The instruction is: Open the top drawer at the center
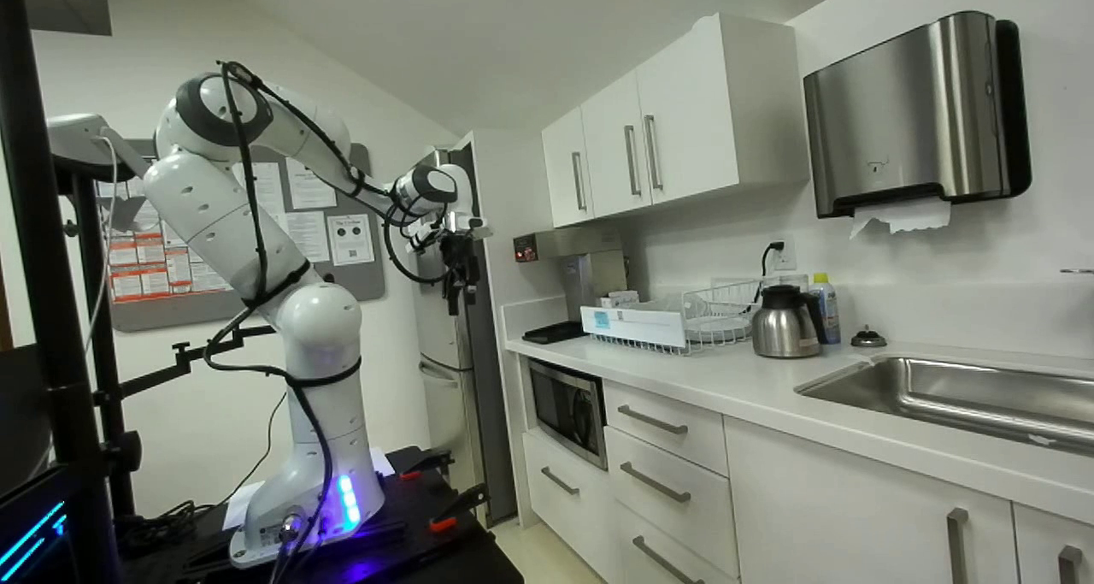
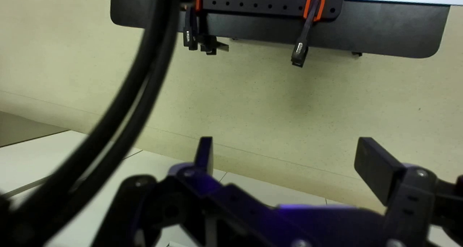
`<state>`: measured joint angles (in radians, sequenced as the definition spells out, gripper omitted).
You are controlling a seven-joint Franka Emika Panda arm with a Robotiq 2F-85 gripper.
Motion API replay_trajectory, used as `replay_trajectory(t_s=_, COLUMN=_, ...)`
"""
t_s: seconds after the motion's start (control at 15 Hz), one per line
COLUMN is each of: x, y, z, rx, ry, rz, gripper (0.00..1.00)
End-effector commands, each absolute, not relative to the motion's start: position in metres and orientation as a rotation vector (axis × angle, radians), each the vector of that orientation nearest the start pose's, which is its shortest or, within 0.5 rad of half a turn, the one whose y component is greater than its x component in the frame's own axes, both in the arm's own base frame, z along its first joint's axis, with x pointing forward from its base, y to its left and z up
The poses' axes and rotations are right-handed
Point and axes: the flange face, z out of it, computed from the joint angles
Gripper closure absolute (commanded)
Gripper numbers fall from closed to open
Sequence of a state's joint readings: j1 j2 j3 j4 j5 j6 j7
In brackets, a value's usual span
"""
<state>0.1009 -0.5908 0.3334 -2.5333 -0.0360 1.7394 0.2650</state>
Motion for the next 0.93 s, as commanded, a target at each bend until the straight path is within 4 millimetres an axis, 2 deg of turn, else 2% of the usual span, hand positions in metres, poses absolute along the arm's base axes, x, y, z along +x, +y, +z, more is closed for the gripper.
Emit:
replay_trajectory(t_s=0.0, x=0.325, y=0.142, z=0.442, rx=-3.416, ry=-0.175, rz=0.251, gripper=0.0)
replay_trajectory(t_s=0.2, x=0.338, y=0.133, z=0.431, rx=-3.485, ry=-0.289, rz=0.29, gripper=0.0)
replay_trajectory(t_s=0.47, x=0.355, y=0.113, z=0.413, rx=-3.661, ry=-0.621, rz=0.423, gripper=0.0)
replay_trajectory(t_s=0.87, x=0.386, y=0.092, z=0.394, rx=-3.801, ry=-1.19, rz=0.516, gripper=0.0)
